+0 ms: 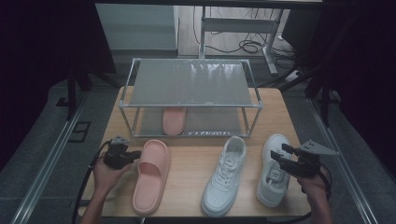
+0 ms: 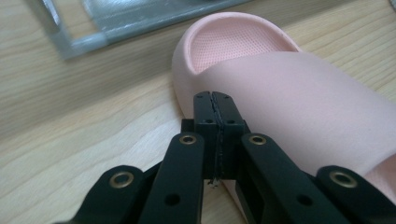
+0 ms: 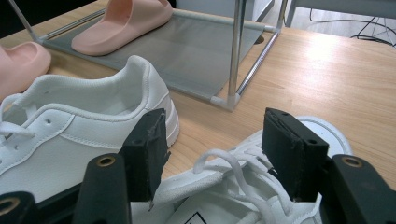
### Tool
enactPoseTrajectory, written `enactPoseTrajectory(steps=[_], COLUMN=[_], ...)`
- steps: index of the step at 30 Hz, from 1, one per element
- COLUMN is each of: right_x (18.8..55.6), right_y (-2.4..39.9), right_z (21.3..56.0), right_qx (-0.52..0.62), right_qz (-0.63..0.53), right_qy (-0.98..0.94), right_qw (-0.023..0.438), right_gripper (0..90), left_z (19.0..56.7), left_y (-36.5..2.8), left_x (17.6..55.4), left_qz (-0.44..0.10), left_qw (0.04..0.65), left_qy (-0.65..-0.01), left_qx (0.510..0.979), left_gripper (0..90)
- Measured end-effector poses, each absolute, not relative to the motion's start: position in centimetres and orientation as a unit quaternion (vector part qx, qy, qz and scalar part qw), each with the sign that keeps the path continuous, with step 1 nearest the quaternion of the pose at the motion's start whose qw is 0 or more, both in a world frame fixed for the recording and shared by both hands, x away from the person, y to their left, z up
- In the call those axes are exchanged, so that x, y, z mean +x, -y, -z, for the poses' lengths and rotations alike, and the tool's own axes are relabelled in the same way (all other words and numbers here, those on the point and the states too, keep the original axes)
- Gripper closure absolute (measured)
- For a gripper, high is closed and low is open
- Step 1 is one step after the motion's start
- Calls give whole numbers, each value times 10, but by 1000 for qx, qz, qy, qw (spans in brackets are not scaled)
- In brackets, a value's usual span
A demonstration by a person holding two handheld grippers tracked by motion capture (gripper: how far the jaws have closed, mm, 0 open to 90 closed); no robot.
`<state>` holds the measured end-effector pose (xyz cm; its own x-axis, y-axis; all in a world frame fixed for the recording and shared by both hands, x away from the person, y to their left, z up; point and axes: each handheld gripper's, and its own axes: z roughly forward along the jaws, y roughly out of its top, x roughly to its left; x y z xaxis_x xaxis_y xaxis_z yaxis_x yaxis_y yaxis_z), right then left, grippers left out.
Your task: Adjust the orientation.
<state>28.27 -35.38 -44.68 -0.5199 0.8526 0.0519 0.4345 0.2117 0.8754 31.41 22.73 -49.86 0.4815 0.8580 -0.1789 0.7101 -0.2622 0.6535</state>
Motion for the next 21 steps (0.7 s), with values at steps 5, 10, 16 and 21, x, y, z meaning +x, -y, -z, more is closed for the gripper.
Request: enactPoseTrajectory(steps=[5, 10, 16, 21], right_x=[283, 283, 283, 283], right_y=[354, 355, 354, 354], right_z=[447, 447, 448, 448], right_qx=[433, 434, 433, 433], right_qz=[-455, -455, -454, -453], right_qy=[-743, -743, -744, -745], right_qw=[230, 229, 229, 228], right_gripper=[409, 409, 409, 409], left_z=[498, 498, 497, 497], left_y=[-216, -208, -194, -183], left_x=[318, 321, 325, 328], left_qz=[-104, -99, -95, -91], left_qw=[346, 351, 351, 351], left_qy=[-485, -474, -459, -449], left_qx=[797, 802, 810, 817], left_gripper=[897, 896, 894, 894])
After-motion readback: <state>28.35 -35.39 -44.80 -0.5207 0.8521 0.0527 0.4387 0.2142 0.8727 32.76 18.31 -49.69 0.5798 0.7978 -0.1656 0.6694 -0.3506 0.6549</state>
